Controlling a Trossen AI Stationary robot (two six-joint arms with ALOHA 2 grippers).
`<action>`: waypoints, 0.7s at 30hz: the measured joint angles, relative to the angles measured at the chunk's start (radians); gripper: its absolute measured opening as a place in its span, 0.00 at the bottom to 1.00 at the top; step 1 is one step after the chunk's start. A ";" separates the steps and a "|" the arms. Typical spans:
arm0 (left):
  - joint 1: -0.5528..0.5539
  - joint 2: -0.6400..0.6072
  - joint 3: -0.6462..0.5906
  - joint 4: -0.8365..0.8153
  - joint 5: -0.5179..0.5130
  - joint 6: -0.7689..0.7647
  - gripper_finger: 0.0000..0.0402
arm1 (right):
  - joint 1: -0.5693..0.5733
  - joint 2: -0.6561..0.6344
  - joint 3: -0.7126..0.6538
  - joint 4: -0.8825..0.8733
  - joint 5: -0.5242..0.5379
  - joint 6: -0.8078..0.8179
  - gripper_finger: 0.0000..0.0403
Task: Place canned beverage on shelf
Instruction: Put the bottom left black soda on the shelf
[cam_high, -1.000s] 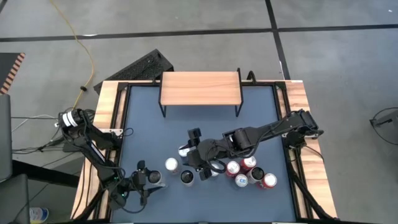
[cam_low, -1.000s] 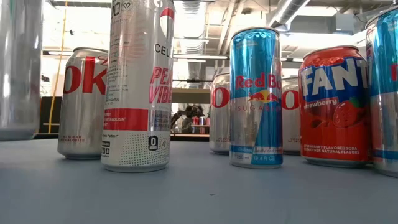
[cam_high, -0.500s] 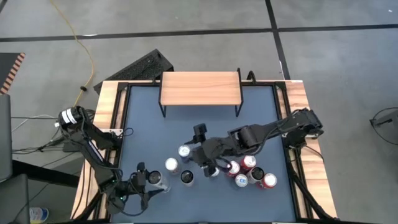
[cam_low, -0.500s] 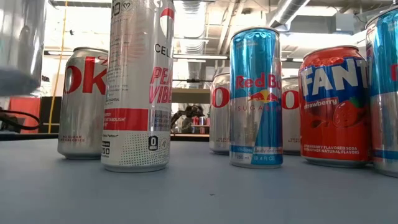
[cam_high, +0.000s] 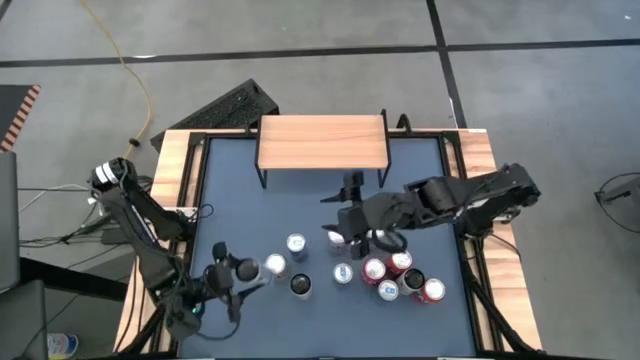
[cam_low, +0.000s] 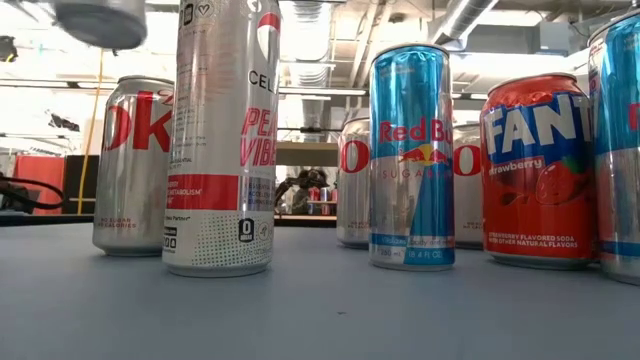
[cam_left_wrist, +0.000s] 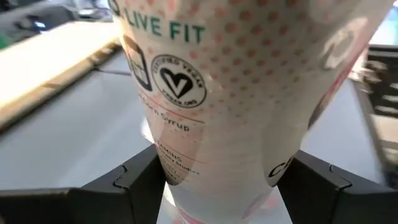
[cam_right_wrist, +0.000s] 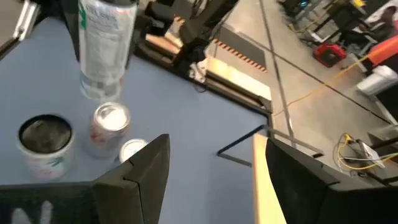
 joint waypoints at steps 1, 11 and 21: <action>0.027 -0.021 0.004 -0.007 0.001 0.027 0.61 | -0.004 -0.011 0.000 -0.008 0.000 0.000 0.63; 0.307 -0.256 0.005 0.006 0.158 0.392 0.61 | -0.060 -0.039 0.001 -0.017 -0.019 -0.025 0.63; 0.505 -0.287 0.005 0.019 0.433 0.632 0.61 | -0.072 0.022 0.001 0.139 0.077 -0.187 0.63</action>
